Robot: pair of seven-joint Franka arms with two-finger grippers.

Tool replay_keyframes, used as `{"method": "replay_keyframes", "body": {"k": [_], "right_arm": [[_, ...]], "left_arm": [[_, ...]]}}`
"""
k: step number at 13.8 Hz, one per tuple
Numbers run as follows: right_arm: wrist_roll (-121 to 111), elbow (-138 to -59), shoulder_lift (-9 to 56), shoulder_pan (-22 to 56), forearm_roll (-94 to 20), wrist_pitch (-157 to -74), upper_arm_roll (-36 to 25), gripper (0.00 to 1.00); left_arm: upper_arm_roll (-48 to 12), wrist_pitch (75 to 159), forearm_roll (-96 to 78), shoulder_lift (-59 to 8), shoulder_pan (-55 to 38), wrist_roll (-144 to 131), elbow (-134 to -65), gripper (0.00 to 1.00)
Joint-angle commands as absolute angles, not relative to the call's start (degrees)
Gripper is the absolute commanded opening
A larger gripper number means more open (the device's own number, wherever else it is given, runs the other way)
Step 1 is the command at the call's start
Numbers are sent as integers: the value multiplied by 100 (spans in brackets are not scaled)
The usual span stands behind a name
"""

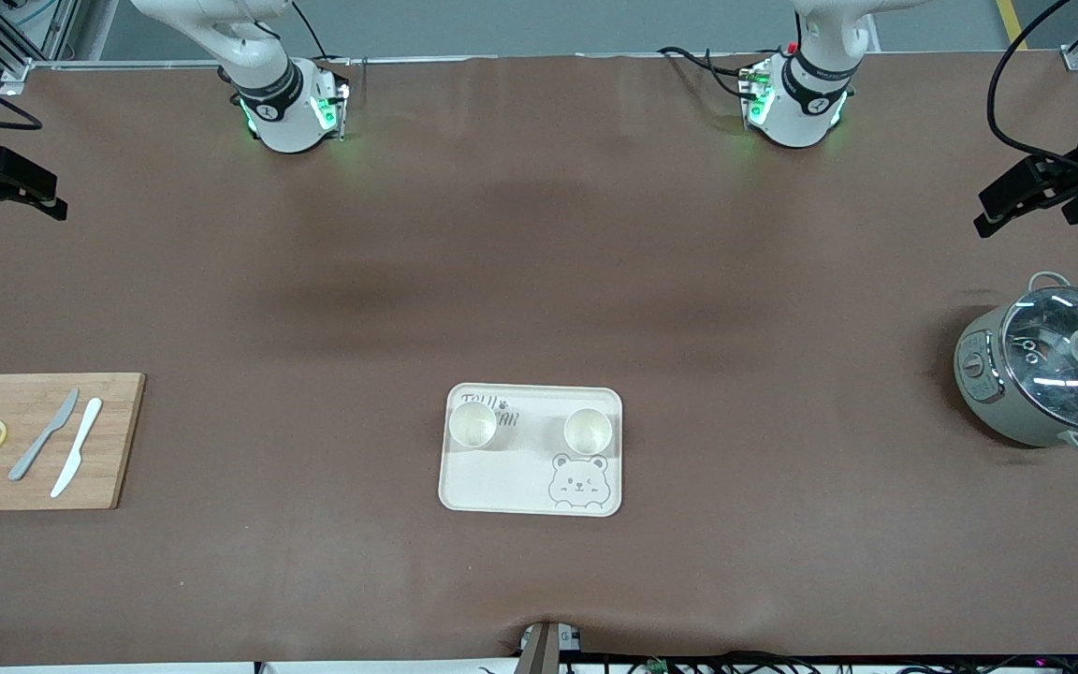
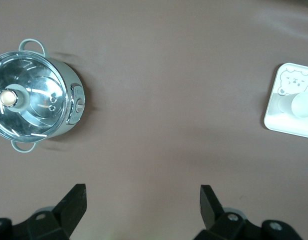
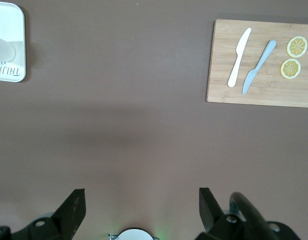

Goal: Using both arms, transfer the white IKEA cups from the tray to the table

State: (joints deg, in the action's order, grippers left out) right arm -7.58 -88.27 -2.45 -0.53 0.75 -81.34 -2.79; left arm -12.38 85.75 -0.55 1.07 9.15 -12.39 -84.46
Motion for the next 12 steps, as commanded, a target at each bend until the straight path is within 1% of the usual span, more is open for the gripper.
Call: {"method": "replay_keyframes", "body": {"k": [1,3,6,9,12], "right_arm": [[-800,-8921,-343,-158,132,-8121,-202,100],[-800,-8921,-343,-158,132,-8121,-202,100],[-800,-8921,-343,-167,132,-8121,-202,100],[-800,-8921,-343,-167,132,-8121,-202,100],[-800,-8921,-343,-184,132,-8121,-202,100]], "left_arm": [[-1292,8552,-211,149,958,-1116,-8446,100],[-1275,8552,-194,141,984,-1090,-8403,100],[-1301,8569,-167,-52,905,-1169,-8306,100],[-1318,8622,-167,-710,713,-1230,-7824,100],[-1318,8885,-71,-1027,362,-1239,-7848,100]]}}
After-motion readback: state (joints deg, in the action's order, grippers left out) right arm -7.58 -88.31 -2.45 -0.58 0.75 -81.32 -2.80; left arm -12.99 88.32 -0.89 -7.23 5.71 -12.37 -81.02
